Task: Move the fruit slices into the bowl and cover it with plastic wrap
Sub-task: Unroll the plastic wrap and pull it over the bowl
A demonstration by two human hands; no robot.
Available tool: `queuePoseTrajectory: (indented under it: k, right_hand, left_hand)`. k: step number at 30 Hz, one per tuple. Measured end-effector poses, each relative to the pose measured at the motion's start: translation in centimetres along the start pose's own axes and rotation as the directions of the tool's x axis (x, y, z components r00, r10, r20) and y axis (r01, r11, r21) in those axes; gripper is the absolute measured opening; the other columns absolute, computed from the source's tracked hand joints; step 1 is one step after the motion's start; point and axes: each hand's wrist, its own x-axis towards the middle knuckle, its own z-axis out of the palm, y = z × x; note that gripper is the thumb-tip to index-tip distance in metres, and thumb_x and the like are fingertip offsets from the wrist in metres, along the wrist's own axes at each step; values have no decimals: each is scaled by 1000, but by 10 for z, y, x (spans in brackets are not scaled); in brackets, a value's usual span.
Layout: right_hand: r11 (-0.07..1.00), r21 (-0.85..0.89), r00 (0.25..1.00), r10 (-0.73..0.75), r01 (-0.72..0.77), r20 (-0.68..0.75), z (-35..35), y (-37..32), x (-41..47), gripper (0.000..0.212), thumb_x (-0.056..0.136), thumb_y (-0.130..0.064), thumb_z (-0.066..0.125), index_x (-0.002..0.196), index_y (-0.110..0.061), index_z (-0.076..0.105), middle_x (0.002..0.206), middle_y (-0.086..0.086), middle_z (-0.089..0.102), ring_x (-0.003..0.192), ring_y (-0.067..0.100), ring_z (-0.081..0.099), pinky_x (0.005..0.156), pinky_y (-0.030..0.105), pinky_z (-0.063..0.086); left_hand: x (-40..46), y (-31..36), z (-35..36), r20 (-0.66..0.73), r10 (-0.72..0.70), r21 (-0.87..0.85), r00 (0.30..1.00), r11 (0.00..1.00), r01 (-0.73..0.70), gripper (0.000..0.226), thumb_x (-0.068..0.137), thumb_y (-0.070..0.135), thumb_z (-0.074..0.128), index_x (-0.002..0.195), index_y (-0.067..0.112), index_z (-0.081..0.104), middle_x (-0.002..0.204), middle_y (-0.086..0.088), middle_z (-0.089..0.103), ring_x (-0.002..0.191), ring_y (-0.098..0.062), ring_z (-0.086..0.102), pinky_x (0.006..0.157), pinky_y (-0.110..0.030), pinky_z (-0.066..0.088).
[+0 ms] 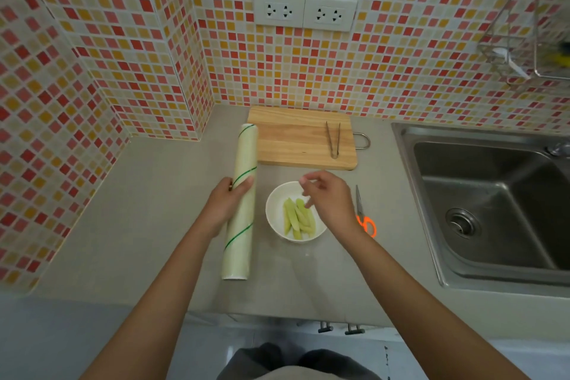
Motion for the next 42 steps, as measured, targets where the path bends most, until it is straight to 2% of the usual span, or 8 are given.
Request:
queuePoseTrajectory:
  k: [4, 7, 10, 18, 28, 33, 38, 42]
  right_hand:
    - [985, 170, 994, 12, -31, 112, 11, -29, 8, 15, 87, -24, 66, 93, -10, 63, 81, 4, 66, 60, 15, 61, 52, 24, 42]
    - [973, 220, 994, 55, -74, 94, 14, -36, 13, 19, 85, -26, 69, 90, -9, 62, 83, 3, 65, 59, 13, 60, 54, 25, 43]
    - [962, 253, 993, 81, -99, 80, 11, -36, 16, 18, 82, -27, 72, 84, -11, 63, 78, -3, 64, 58, 12, 58, 54, 23, 43]
    - [907, 380, 983, 154, -180, 100, 0, -27, 21, 16, 85, -13, 68, 70, -13, 63, 67, 1, 59, 52, 11, 50, 47, 18, 37]
    - [813, 487, 947, 246, -318, 207, -10, -13, 32, 18, 93, -2, 54, 76, -7, 54, 68, 6, 52, 57, 16, 51, 51, 24, 44]
    - [897, 339, 957, 241, -284, 162, -6, -12, 27, 25, 92, -34, 58, 90, -10, 54, 70, 1, 57, 53, 15, 54, 48, 25, 44]
    - [921, 331, 978, 181, -205, 100, -2, -14, 33, 21, 94, -4, 46, 74, -10, 49, 68, 7, 53, 41, 12, 51, 39, 21, 42]
    - [938, 296, 983, 166, -181, 75, 3, -12, 23, 22, 97, -23, 47, 78, -11, 48, 64, 6, 54, 41, 17, 50, 37, 22, 41]
  left_hand:
    - [-17, 35, 23, 95, 92, -113, 991, 990, -81, 45, 87, 54, 57, 107, 15, 49, 100, -9, 66, 83, -24, 66, 75, -39, 54]
    - [-28, 48, 40, 56, 194, -50, 979, 980, -191, 45, 97, 52, 38, 116, 14, 49, 99, 0, 60, 88, -14, 60, 71, -28, 46]
    - [-30, 52, 53, 20, 198, -55, 980, 979, -196, 47, 101, 47, 27, 118, 10, 50, 100, -4, 60, 90, -20, 58, 75, -33, 45]
    - [-38, 54, 70, -22, 232, 43, 973, 972, -231, 34, 102, 40, 27, 104, 10, 43, 82, 3, 51, 77, -15, 52, 64, -31, 39]
    - [-34, 51, 70, 18, 192, -42, 981, 981, -192, 43, 101, 43, 28, 117, 9, 48, 99, -2, 56, 90, -16, 54, 76, -31, 41]
    - [-37, 49, 75, 21, 197, -23, 980, 980, -197, 43, 101, 44, 29, 112, 8, 48, 87, 2, 55, 81, -16, 55, 69, -32, 42]
    - [-40, 49, 73, 8, 213, -3, 977, 977, -213, 42, 101, 45, 29, 107, 9, 50, 84, 2, 53, 72, -8, 52, 63, -26, 39]
    - [-38, 51, 73, -17, 209, 0, 978, 978, -209, 41, 100, 45, 30, 104, 9, 49, 82, 3, 53, 74, -12, 53, 62, -27, 38]
